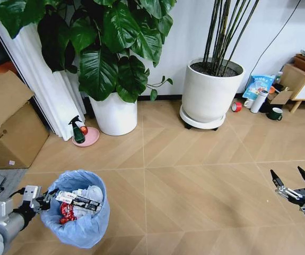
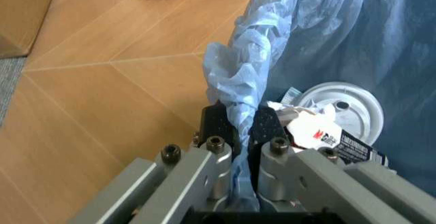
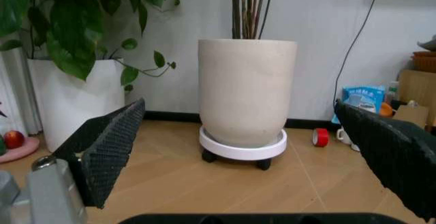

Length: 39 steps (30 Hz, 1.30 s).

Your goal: Pick up the trash bin and place the garbage on the floor into it.

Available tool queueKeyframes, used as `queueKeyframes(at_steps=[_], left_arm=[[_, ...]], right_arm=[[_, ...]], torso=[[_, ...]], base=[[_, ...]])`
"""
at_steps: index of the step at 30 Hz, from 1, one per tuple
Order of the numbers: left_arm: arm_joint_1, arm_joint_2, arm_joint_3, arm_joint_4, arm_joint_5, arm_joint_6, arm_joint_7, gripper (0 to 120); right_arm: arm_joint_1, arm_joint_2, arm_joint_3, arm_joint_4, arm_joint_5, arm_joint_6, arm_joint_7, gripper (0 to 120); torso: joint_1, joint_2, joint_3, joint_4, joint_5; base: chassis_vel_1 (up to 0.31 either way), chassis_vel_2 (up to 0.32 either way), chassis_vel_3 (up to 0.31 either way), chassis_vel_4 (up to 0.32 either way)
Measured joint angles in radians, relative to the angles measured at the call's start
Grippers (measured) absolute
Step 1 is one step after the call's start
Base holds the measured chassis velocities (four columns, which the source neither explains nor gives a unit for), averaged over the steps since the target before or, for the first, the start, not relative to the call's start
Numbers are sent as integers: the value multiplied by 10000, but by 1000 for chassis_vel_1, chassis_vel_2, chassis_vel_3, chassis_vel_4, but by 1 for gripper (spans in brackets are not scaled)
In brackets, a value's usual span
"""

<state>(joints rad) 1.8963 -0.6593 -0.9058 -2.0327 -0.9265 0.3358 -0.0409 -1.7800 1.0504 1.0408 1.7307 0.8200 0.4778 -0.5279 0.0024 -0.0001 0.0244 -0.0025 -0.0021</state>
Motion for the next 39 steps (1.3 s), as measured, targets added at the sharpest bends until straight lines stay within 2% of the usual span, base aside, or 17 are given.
queueKeyframes(at_steps=[5, 12, 25, 30, 32, 39], left_arm=[[61, 2, -97, -48, -3, 0, 1, 0], [109, -20, -134, -55, -6, 0, 3, 0], [86, -46, -117, -44, 2, 0, 5, 0], [89, -77, -76, -40, 20, 1, -1, 0], [103, -66, -84, -40, 20, 1, -2, 0], [259, -68, -248, -64, -19, 0, 13, 0]], right_arm=[[6, -12, -3, -2, 10, 5, -5, 100], [0, -7, -29, -29, 13, 31, -44, 100], [-29, -31, -41, -63, 62, 57, -85, 100], [-29, -52, -71, -52, 60, 58, -105, 100], [-50, -25, -104, -7, 17, 58, -109, 100], [-6, 17, -170, 8, -85, 55, -128, 100]], torso=[[0, 0, 0, -4, 2], [0, 0, 0, 3, 2], [0, 0, 0, -4, 2], [0, 0, 1, 4, -3], [0, 0, 0, 0, 6], [1, 0, 0, -3, 1]], base=[[104, -105, -118, 88], [110, -97, -97, 112], [111, -102, -119, 94], [114, -111, -100, 119], [115, -116, -104, 96], [107, -112, -115, 97]])
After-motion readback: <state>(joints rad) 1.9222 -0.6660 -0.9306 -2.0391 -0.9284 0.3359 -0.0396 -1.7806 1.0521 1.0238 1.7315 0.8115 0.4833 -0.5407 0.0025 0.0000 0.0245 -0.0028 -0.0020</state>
